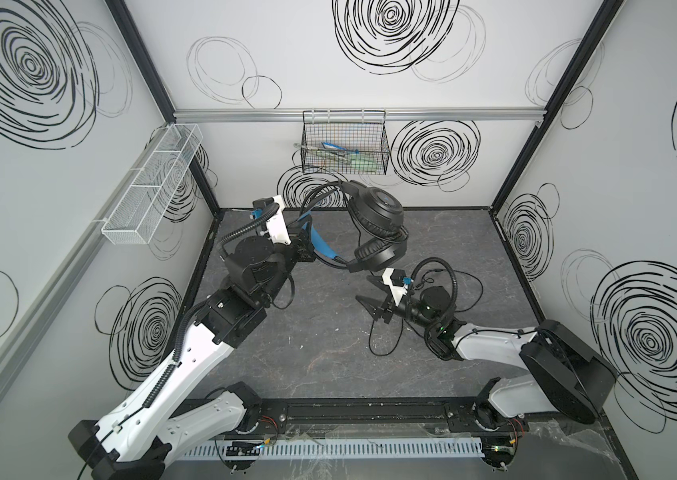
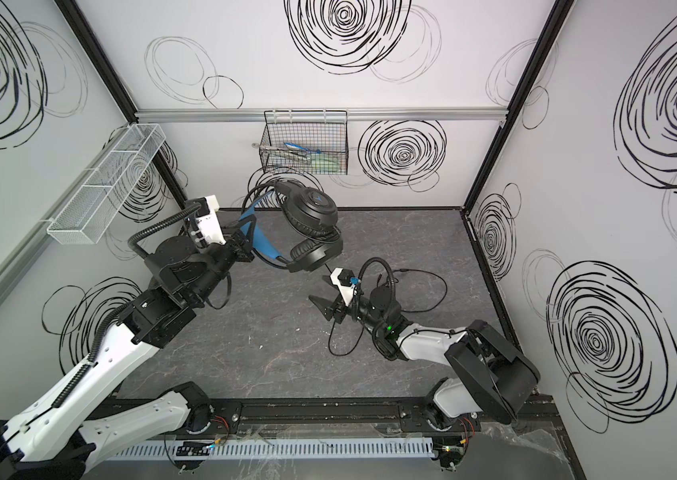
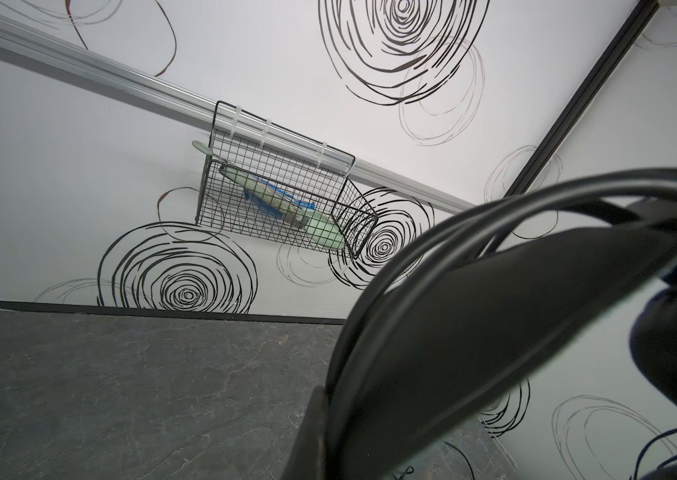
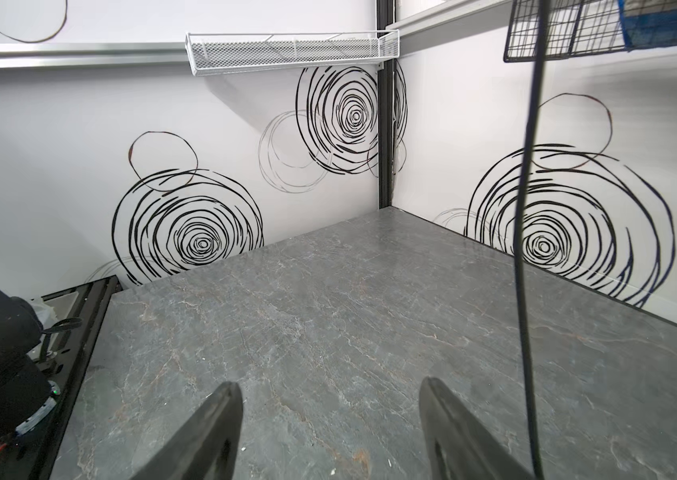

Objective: Wrap the headphones

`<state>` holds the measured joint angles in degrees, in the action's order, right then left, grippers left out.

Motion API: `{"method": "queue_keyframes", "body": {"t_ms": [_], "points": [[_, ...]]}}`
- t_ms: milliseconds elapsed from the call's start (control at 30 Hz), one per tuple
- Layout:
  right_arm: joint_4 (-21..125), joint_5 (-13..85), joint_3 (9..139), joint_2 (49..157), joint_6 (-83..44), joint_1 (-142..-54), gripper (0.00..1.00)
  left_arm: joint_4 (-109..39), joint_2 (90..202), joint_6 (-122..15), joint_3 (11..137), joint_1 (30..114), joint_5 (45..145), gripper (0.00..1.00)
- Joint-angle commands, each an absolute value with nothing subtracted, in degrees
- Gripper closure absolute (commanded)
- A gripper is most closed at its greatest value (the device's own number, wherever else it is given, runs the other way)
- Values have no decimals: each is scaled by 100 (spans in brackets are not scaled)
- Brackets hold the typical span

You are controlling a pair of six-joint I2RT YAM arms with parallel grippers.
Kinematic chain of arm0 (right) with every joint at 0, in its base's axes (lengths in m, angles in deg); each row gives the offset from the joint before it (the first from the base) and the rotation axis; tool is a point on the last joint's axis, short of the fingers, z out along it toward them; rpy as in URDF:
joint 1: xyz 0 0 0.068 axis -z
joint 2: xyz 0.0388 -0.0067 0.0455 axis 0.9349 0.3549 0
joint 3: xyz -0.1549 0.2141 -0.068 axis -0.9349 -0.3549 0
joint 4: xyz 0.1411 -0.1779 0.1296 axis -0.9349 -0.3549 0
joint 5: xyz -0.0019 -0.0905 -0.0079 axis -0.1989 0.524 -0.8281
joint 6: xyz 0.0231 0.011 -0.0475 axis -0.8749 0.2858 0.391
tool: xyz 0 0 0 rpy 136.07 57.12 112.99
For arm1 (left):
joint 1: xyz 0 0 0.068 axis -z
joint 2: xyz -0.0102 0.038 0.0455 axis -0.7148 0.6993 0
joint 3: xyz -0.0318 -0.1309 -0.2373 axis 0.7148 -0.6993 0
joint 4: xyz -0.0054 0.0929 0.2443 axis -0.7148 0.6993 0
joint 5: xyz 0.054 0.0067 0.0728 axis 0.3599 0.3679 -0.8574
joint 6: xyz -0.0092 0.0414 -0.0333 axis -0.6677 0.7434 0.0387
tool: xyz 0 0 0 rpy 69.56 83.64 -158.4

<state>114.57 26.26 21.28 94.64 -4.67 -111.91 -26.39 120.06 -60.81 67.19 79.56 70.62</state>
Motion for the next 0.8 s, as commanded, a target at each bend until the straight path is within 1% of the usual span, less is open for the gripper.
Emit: {"method": "queue_keyframes", "body": {"t_ms": [0,267,633,767], "points": [[11561,2818,2088,9445,-589,-11060,23,-3134,11884,-6205,7025,7904,6985,100],[11638,3012,2450,10188,-661,-10774,21,-3032,11866,-6236,7094,7905,6942,100],[12293,2505,2719,11165,-963,-10285,21,-2933,11893,-6244,7216,7879,7035,100],[12266,2352,2801,11380,-927,-10165,22,-2937,11892,-6236,7200,7843,7077,100]]}}
